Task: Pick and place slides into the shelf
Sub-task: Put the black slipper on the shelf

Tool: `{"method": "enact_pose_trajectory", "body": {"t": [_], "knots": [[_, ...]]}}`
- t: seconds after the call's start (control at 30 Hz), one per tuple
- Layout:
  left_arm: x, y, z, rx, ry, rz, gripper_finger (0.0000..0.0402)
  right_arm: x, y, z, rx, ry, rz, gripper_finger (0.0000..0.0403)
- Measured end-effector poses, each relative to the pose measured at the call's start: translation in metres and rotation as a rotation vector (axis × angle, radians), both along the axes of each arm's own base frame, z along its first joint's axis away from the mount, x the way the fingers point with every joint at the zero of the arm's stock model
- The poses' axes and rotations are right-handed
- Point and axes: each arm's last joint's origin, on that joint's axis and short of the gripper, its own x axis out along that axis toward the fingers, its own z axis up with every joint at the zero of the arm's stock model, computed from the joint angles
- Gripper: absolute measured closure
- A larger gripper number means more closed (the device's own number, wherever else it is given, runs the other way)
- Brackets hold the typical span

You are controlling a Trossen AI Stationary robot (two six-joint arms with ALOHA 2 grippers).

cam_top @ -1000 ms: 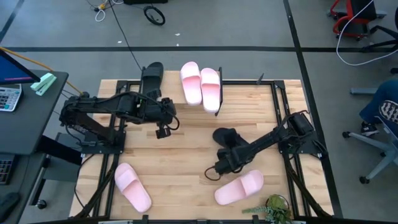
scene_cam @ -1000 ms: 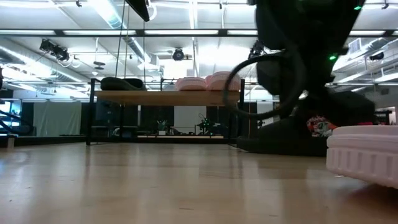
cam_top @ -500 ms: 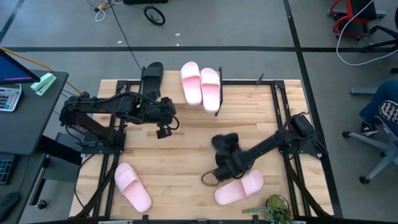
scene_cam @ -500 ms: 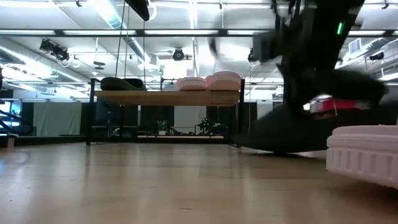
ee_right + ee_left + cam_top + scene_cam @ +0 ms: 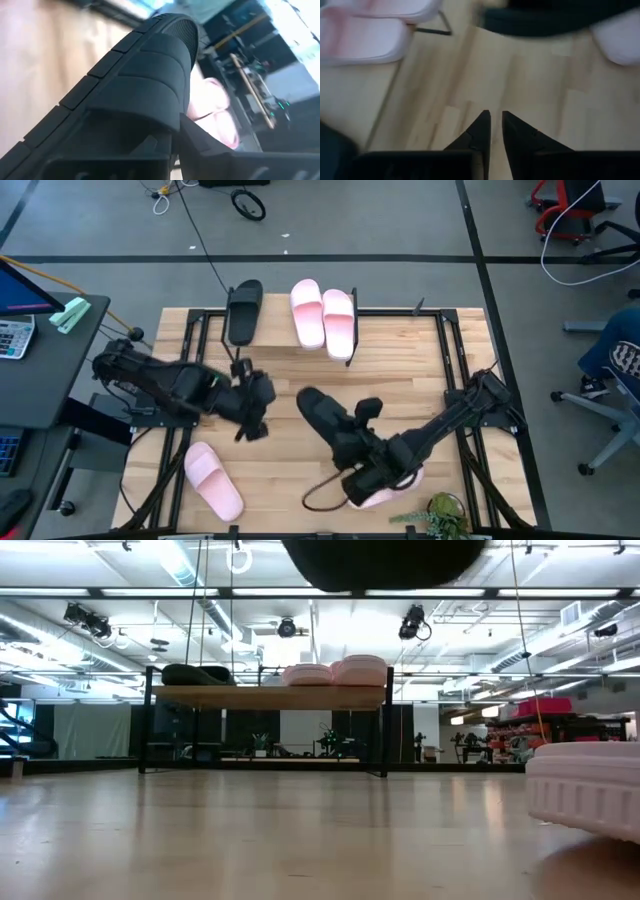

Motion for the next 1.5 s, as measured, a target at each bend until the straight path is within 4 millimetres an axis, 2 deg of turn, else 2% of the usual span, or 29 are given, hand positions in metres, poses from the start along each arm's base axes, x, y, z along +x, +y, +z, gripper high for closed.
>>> {"method": "enact_pose_trajectory", "body": {"t": [0.27,0.4,0.5,0.67,0.8,0.93,1.0,1.23,1.5], "knots": [[-0.015,-0.032,0.001,-0.010,-0.009,-0.110,0.0393,0.051,-0.064,0.022,-0.011,-0.113,-0.106,0.0394],[-0.019,-0.039,0.001,-0.011,-0.011,-0.141,0.0395,0.081,-0.100,0.040,0.050,-0.224,-0.038,0.0393],[-0.022,-0.044,0.001,-0.013,-0.013,-0.155,0.0385,0.096,-0.132,0.052,0.107,-0.334,0.026,0.0393],[-0.030,-0.053,0.000,-0.035,-0.006,-0.162,0.0386,0.104,-0.200,0.057,0.199,-0.462,-0.033,0.0394],[-0.037,-0.059,0.000,-0.047,0.005,-0.160,0.0397,0.105,-0.254,0.049,0.210,-0.500,-0.159,0.0393],[-0.041,-0.062,-0.001,-0.043,0.013,-0.176,0.0389,0.108,-0.295,0.038,0.293,-0.561,-0.163,0.0394],[-0.041,-0.063,-0.001,-0.041,0.010,-0.180,0.0383,0.111,-0.308,0.033,0.316,-0.593,-0.145,0.0394],[-0.045,-0.057,-0.002,0.071,0.027,-0.149,0.0396,0.131,-0.334,-0.011,0.295,-0.586,-0.198,0.0393],[-0.051,-0.050,-0.004,0.142,0.089,-0.126,0.0379,0.129,-0.340,-0.011,0.179,-0.553,-0.293,0.0389]]}}
